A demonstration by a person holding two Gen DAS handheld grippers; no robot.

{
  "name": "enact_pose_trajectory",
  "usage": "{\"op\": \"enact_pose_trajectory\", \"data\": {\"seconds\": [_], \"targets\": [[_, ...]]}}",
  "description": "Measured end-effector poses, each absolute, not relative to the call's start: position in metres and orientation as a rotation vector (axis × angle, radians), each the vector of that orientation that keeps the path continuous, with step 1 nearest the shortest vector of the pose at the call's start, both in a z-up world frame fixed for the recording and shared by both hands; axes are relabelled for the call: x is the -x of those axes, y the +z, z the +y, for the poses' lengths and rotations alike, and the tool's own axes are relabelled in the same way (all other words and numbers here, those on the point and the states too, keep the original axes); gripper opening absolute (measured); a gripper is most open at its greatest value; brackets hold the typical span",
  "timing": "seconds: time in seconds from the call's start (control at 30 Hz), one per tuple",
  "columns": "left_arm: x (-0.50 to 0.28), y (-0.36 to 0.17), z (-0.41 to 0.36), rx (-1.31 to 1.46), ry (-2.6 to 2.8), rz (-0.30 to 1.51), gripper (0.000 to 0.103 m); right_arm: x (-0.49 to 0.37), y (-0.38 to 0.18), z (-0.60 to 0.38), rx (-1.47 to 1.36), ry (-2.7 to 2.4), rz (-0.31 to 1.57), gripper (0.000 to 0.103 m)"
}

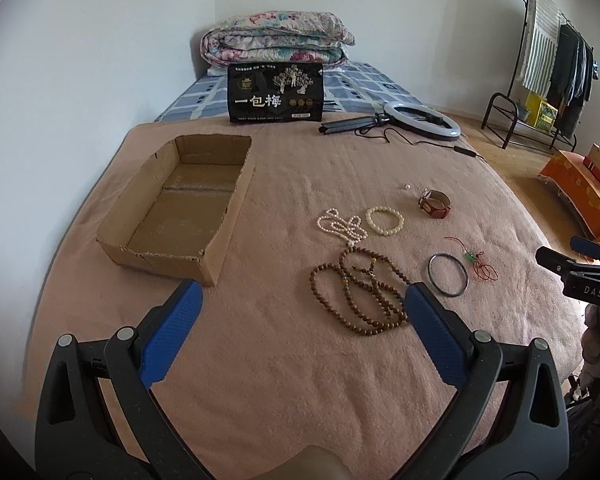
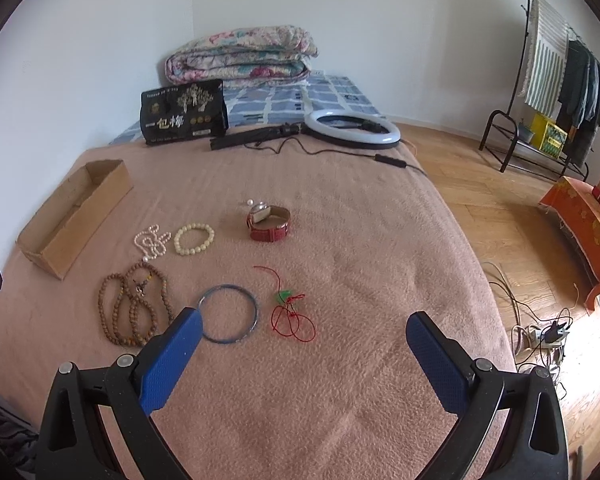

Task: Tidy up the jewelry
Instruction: 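Close the left tool on the bead strand while the right tool nears the bangle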

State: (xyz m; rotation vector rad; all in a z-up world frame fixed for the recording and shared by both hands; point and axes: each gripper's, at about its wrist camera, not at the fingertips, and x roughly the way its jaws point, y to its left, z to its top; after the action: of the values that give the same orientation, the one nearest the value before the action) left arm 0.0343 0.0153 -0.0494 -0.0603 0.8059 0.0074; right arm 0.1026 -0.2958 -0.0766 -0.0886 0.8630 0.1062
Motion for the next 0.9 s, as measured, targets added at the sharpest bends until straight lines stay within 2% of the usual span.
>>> {"op": "enact_pose_trajectory", "data": {"seconds": [0.33, 0.6, 0.9], "targets": [[-0.059, -0.078, 0.011, 0.109, -0.054, 0.948, 0.1, -0.132, -0.102, -0.291, 0.042, 0.23, 1.017, 0.103], [-0.088, -0.096, 0.004, 0.144, -0.105, 1.046, 0.095, -0.154, -0.131, -0.285, -0.017, 0.29, 1.145, 0.095], [-0.115, -0.13, 0.008, 0.212, -0.069, 1.151, 0.092, -0.158, -0.147, -0.271, 0.02, 0.311, 1.182, 0.088]]}}
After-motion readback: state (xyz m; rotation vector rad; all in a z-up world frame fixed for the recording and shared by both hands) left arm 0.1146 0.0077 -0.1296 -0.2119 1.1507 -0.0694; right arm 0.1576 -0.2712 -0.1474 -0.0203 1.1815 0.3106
